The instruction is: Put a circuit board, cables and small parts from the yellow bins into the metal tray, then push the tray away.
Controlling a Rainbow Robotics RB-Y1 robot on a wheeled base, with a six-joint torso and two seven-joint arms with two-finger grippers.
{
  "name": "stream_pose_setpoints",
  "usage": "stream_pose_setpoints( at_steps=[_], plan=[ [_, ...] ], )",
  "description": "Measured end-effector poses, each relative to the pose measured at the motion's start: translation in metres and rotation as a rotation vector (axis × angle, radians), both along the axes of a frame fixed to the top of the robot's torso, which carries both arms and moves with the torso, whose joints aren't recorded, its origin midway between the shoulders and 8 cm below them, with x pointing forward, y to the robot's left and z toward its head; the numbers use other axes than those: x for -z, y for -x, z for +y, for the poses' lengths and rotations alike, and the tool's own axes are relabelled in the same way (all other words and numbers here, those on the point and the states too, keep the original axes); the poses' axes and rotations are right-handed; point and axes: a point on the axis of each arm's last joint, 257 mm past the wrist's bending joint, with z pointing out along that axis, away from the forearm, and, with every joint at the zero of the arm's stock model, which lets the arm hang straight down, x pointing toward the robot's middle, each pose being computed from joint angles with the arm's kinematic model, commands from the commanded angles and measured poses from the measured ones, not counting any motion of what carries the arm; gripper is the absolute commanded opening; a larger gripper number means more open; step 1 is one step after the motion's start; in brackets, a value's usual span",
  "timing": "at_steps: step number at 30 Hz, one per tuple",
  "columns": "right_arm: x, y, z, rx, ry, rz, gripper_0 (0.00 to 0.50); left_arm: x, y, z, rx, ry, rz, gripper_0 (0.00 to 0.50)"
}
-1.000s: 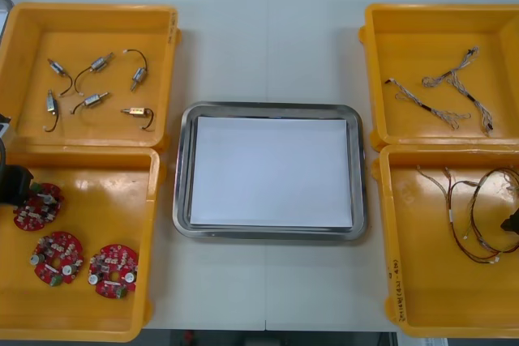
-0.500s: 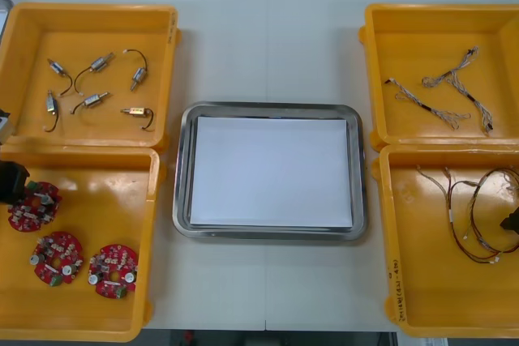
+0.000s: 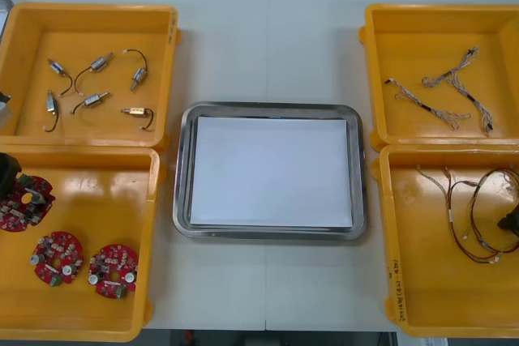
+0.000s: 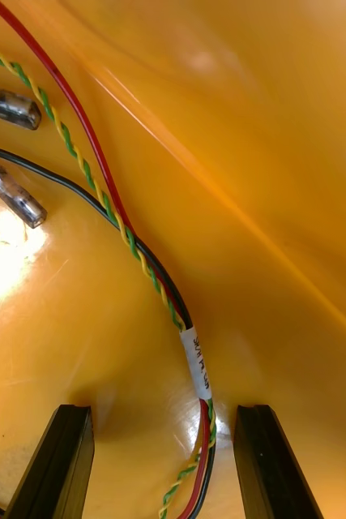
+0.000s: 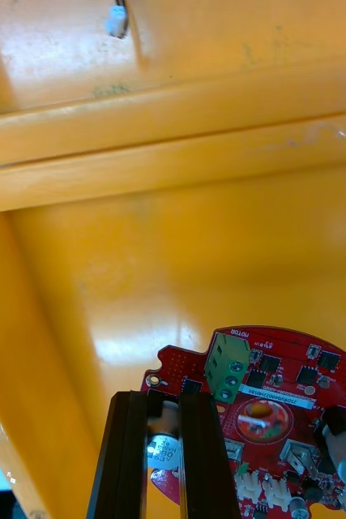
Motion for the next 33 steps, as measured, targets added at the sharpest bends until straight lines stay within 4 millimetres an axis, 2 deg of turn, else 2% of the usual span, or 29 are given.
stream_pose_setpoints(
  at_steps=[7, 13, 17, 21, 22, 23, 24, 25, 29, 33],
  plan=[
    [0.001, -0.002, 0.002, -0.007, 0.002, -0.009, 0.500, -0.027, 0.006, -0.021, 0.076, -0.046, -0.002, 0.000],
    [0.001, -0.002, 0.005, -0.009, -0.007, -0.013, 0.500, -0.055, -0.007, -0.059, 0.193, -0.043, -0.071, 0.001],
    [0.002, -0.002, 0.006, -0.011, -0.012, -0.014, 0.500, -0.061, -0.011, -0.085, 0.256, -0.052, -0.089, 0.001],
    [0.002, -0.002, 0.007, -0.012, -0.015, -0.014, 0.500, -0.062, -0.013, -0.109, 0.230, -0.021, -0.099, 0.000],
    [0.002, -0.002, 0.007, -0.012, -0.015, -0.014, 0.257, -0.062, -0.014, -0.115, 0.205, -0.006, -0.101, 0.002],
    [0.002, -0.002, 0.007, -0.012, -0.016, -0.014, 0.135, -0.063, -0.015, -0.121, 0.176, 0.012, -0.104, 0.001],
    [0.002, -0.002, 0.007, -0.012, -0.016, -0.014, 0.053, -0.062, -0.015, -0.128, 0.144, 0.031, -0.105, 0.001],
    [0.002, -0.001, 0.007, -0.012, -0.017, -0.013, 0.000, -0.062, -0.016, -0.134, 0.111, 0.051, -0.105, 0.002],
    [0.004, 0.001, 0.008, -0.011, -0.021, -0.009, 0.000, -0.060, -0.019, -0.166, 0.022, 0.110, -0.105, 0.001],
    [0.004, 0.001, 0.009, -0.013, -0.029, -0.010, 0.000, -0.059, -0.022, -0.201, 0.062, 0.111, -0.118, 0.001]
  ],
)
